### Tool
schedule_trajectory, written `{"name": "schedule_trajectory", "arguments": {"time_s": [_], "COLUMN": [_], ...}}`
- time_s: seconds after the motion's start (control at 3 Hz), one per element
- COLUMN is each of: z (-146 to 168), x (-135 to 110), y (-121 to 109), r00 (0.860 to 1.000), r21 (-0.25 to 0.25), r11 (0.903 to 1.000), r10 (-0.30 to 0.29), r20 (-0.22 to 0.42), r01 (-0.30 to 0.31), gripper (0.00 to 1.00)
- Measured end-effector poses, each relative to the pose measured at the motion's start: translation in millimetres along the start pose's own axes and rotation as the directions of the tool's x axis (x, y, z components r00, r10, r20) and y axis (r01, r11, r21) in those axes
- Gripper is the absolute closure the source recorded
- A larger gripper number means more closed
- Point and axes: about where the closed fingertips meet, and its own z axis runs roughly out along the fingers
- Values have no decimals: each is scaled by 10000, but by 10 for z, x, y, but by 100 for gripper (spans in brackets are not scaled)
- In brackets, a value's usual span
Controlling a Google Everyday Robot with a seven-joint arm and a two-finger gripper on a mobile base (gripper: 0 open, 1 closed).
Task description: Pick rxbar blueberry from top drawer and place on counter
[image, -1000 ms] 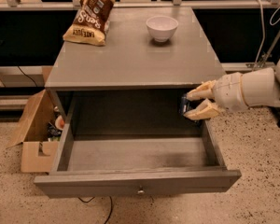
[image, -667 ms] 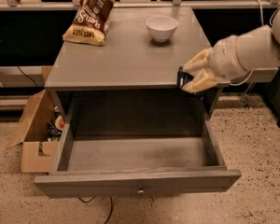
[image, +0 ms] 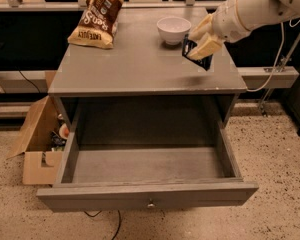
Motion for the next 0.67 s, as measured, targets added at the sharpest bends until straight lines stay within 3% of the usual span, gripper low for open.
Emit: {"name": "schedule_trajectory", "arguments": {"time_s": [0.33,0.67], "z": [307,298], "x": [292,284], "y": [-293,-302], "r00": [9959,9960], "r21": [141,165], "r11": [9958,9959], "r10": [904,884], "r20": [91,106], "r01": [-905,-886], "gripper": [73,50]}}
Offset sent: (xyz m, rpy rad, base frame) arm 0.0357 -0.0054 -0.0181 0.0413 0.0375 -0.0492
